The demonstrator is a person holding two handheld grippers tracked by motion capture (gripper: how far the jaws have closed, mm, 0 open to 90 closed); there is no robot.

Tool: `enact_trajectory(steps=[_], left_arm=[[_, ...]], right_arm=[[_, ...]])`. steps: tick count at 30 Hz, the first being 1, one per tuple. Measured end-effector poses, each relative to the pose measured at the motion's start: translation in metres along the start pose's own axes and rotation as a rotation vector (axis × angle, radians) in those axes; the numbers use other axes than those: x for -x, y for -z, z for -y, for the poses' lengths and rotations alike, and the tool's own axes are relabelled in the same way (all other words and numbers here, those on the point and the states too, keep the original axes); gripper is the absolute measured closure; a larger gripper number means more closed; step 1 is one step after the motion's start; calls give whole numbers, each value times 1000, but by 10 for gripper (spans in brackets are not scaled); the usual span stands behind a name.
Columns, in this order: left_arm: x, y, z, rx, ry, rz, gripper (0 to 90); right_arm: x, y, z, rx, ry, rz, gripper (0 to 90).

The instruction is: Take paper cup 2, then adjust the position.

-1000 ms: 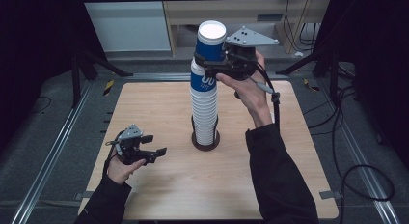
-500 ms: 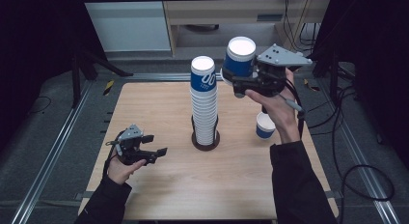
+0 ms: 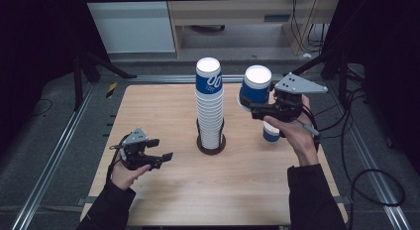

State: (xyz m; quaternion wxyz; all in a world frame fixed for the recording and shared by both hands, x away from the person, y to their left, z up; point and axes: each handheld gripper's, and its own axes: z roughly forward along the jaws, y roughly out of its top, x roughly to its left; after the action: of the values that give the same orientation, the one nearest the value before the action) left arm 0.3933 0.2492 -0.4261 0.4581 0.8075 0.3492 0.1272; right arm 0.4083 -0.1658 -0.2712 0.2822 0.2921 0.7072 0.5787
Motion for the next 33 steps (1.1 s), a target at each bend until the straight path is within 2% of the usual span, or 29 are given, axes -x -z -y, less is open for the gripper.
enact_trajectory(steps=[7,12,20,25,33], left_arm=[[2,-1,-1,2,-2,19,192],[4,-1,-1,1,-7,22,191],[6,-2,-2,-3,-19,33,192],[8,-1,-3,-3,-23,41,193],[14,0,-6,-6,-39,59,192]], right_arm=[[-3,4,24,-36,1,-21,215],[-3,7,38,-49,-13,-62,215],[-5,6,67,-109,-8,-95,215],[-10,4,81,-138,-7,-124,215],[-26,-5,99,-184,18,-197,215]])
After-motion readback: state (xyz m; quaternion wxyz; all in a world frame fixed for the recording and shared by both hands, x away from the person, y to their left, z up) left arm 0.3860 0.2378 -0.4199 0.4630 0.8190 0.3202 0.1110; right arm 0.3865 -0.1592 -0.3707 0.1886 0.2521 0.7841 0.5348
